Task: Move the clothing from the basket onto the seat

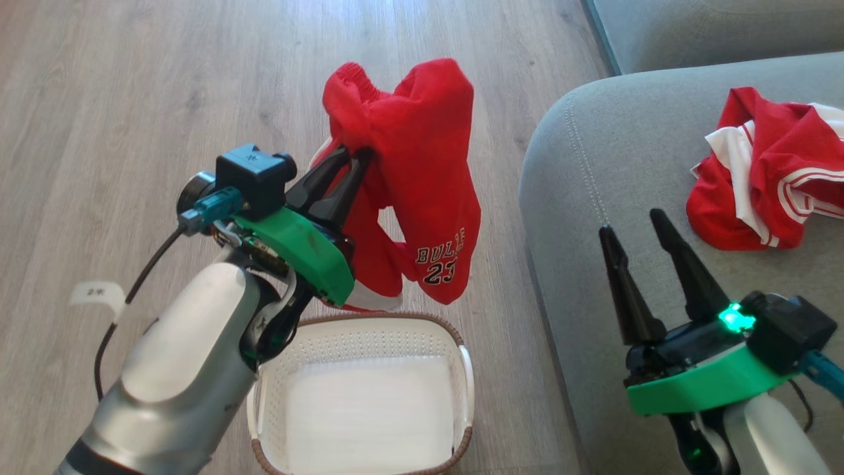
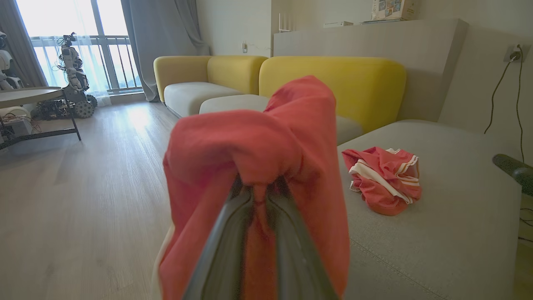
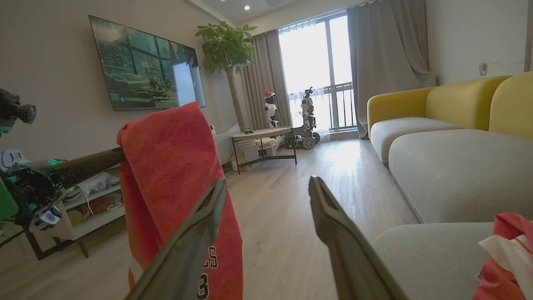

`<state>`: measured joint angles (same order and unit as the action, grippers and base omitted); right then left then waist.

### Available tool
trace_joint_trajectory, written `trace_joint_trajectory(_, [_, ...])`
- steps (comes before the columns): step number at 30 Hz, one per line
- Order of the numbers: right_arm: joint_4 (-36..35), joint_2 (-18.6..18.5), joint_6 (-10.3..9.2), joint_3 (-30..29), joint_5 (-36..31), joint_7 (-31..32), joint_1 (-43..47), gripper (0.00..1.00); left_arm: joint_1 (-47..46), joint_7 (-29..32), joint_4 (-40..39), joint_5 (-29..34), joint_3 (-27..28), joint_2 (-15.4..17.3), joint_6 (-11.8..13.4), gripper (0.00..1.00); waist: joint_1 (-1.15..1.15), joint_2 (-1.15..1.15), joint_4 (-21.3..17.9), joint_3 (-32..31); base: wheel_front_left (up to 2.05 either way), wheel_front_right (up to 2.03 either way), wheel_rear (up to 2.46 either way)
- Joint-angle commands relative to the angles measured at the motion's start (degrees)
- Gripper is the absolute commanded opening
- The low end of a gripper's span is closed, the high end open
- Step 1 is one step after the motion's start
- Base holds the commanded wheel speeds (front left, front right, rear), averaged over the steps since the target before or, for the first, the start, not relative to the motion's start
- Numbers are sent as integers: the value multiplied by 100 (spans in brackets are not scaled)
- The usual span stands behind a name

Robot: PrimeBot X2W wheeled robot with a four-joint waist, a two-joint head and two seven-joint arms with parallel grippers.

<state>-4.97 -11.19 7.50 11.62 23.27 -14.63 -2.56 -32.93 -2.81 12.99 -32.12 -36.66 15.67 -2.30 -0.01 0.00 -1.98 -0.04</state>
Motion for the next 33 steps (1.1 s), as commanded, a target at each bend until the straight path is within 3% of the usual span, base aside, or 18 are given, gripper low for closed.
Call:
trace_joint_trajectory(1, [-147, -58, -1, 133, 40, -37, -46, 100, -424, 30, -273, -34, 272, 192, 65, 0, 1, 0, -5, 6, 0, 0, 0])
trace_joint_trajectory(14, [322, -77, -1, 979, 161, 9, -502, 100, -390, 257, -745, -107, 237, 262, 177, 0, 1, 0, -17, 67, 0, 0, 0])
trace_joint_trajectory(26, [1521, -88, -1, 2074, 530, 123, -1695, 100, -414, 325, -808, -111, -66, 68, 65, 0, 1, 0, 212, 8, 0, 0, 0])
trace_joint_trajectory(33, [2385, -73, -1, 2759, 1081, 115, -2345, 100, -454, 390, -832, -97, -326, -98, -39, 0, 1, 0, 455, -10, 0, 0, 0])
